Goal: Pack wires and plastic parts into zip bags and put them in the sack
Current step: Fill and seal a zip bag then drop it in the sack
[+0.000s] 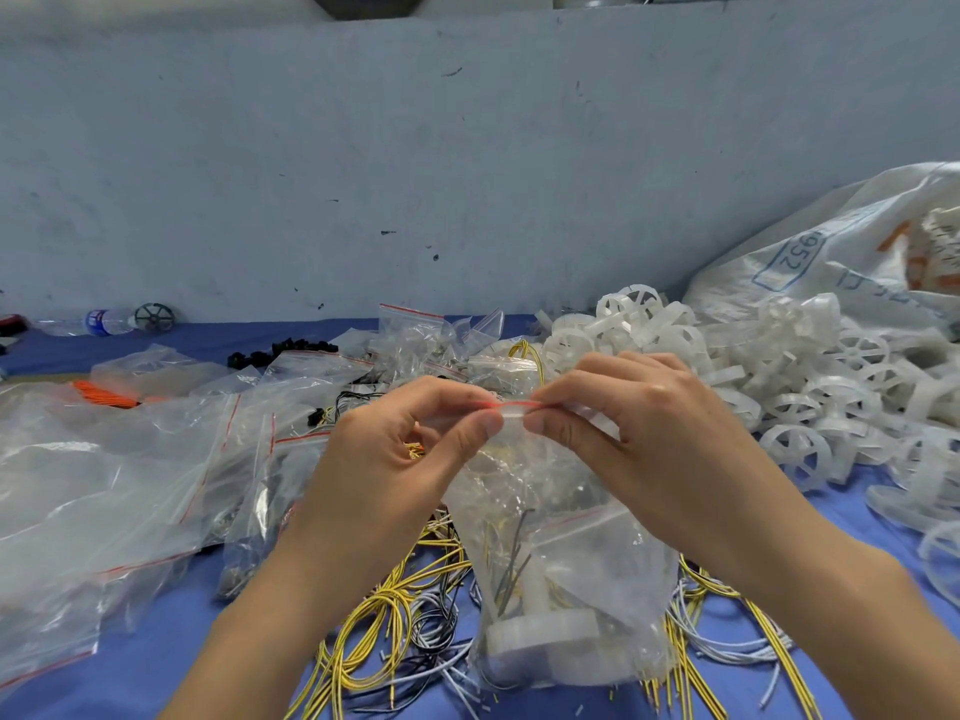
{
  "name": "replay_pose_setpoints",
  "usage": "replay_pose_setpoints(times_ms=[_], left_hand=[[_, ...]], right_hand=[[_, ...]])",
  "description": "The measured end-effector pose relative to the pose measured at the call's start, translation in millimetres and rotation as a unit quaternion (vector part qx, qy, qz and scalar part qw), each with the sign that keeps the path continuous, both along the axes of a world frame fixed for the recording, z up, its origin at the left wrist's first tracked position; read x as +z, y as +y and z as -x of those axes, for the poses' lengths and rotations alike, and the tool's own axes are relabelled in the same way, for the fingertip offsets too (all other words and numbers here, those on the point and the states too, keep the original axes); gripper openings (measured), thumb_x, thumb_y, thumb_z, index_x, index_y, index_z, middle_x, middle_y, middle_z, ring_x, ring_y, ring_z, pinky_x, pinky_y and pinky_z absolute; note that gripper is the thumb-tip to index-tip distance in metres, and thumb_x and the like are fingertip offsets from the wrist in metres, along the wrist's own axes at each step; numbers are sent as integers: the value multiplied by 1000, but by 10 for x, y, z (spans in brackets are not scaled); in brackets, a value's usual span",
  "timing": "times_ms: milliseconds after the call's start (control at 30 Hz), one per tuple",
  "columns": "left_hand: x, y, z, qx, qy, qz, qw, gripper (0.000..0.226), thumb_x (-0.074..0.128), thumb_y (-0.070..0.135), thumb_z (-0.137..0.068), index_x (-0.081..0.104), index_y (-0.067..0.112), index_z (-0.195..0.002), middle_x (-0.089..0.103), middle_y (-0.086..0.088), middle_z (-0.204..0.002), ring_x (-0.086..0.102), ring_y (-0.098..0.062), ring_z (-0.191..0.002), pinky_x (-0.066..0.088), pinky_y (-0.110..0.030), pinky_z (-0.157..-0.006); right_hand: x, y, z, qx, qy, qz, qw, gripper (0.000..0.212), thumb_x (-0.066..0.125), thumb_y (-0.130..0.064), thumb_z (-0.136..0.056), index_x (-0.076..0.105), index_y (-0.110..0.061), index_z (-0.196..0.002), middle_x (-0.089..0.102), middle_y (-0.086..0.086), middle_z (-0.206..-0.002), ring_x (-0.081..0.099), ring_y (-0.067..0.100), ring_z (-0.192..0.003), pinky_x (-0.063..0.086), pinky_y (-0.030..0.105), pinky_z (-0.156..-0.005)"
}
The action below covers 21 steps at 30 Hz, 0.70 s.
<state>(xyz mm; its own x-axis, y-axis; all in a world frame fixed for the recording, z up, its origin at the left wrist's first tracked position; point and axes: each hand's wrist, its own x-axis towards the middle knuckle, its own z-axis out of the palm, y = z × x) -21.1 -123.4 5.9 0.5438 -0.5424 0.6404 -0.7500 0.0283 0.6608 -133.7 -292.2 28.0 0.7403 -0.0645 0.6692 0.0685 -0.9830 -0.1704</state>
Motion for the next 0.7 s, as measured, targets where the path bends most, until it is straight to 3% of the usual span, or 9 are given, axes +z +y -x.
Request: replay_pose_setpoints(times_ms=[167, 300, 467, 700], left_hand=[[26, 126, -57, 42, -11, -8, 999, 9, 65, 42, -81, 70, 40, -89, 71, 24, -86, 66, -1, -79, 49, -9, -66], [111, 114, -22, 57, -90, -61, 992, 12, 63, 40, -87, 69, 34, -94, 69, 22, -86, 64, 7, -87, 45, -3, -73], [150, 23, 46, 79, -199, -107, 971, 21, 55, 40, -94, 70, 25, -96, 65, 16, -87, 64, -5, -82, 52, -33, -71], [142, 145, -36, 96, -149, -97, 979, 20, 58, 41, -91, 72, 26, -96, 67, 21, -86, 65, -1, -82, 52, -28, -72]], right_hand=[[31, -119, 45, -16, -11, 5, 1000, 25, 52, -44, -92, 72, -30, -92, 63, -16, -83, 54, 9, -79, 34, 26, -77], [25, -82, 40, -21, -9, 20, 1000, 26, 51, -44, -94, 72, -29, -94, 63, -15, -83, 57, 12, -78, 41, 30, -80], [24, -29, 31, -11, -14, 37, 999, 25, 52, -44, -94, 72, -29, -94, 63, -14, -83, 59, 13, -78, 40, 30, -80], [54, -230, 59, 28, -31, -17, 999, 27, 55, -47, -94, 74, -28, -92, 58, -18, -79, 53, 5, -71, 41, 23, -67]])
